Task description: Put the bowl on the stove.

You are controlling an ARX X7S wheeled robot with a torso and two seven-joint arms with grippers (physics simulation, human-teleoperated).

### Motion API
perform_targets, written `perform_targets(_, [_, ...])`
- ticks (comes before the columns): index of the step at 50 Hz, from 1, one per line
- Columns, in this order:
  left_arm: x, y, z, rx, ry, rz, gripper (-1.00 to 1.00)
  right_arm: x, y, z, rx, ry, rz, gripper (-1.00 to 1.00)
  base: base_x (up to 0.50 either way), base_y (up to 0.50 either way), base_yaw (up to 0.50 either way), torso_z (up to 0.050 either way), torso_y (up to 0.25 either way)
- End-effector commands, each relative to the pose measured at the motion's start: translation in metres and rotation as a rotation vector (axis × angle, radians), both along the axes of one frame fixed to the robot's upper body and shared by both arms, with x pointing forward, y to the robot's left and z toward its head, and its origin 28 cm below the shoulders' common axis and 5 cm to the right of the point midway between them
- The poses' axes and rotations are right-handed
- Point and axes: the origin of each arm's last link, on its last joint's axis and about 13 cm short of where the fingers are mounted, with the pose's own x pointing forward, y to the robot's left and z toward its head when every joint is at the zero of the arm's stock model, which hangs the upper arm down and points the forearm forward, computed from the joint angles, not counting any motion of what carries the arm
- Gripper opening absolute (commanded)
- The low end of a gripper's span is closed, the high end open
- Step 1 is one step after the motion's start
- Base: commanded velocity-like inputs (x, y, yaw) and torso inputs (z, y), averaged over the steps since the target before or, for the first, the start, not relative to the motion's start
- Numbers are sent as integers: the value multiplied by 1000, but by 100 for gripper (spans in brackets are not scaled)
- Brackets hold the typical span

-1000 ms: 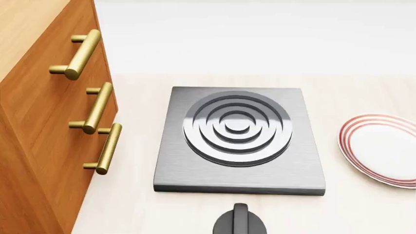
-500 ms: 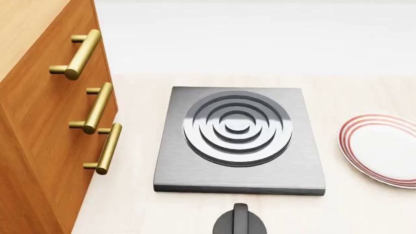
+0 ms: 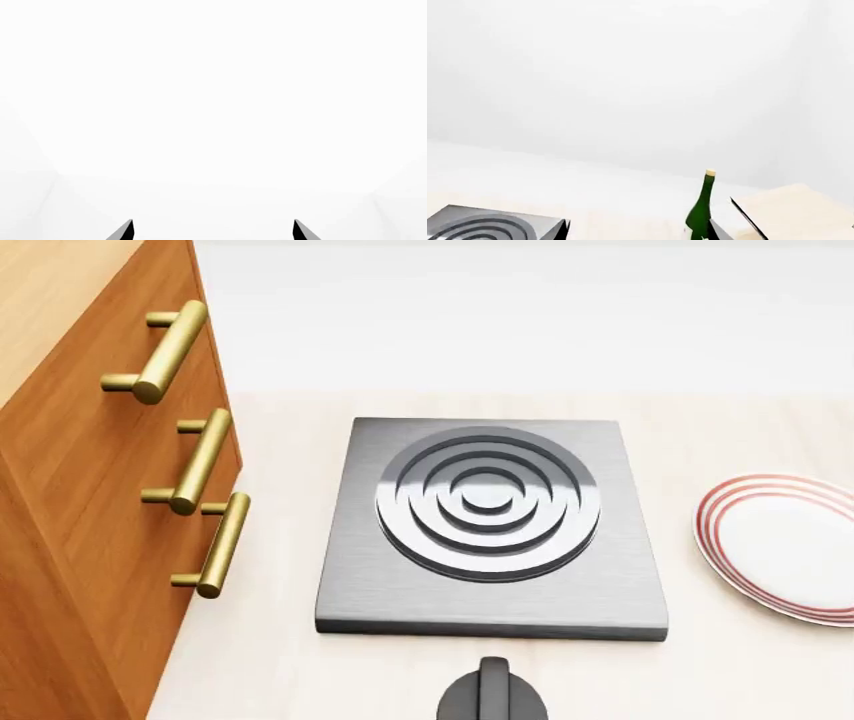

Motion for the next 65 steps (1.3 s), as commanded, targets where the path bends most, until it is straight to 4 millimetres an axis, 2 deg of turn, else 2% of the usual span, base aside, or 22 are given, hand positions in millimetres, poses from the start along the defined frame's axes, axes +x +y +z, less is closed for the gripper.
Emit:
perform_targets(1, [1, 0, 0, -4, 1, -2, 100, -10, -16, 4, 12, 162, 12, 100, 0, 0, 0, 0, 0])
perform_targets(16, [1, 1, -1, -9, 5, 0, 100, -21, -33, -11, 90, 389, -36, 100, 0, 0, 0, 0, 0])
perform_targets(29, [1, 1, -2, -9, 5, 1, 100, -25, -36, 1, 63, 539, -3, 100, 0, 0, 0, 0, 0])
perform_targets(36, [2, 1, -3, -12, 8, 2, 100, -25, -40, 2, 91, 576, 7, 100, 0, 0, 0, 0, 0])
perform_targets(49, [3, 1, -5, -14, 11, 0, 100, -28, -46, -9, 72, 700, -46, 100, 0, 0, 0, 0, 0])
perform_targets(65, [3, 1, -6, -15, 13, 2, 100, -32, -50, -14, 64, 752, -80, 100, 0, 0, 0, 0, 0])
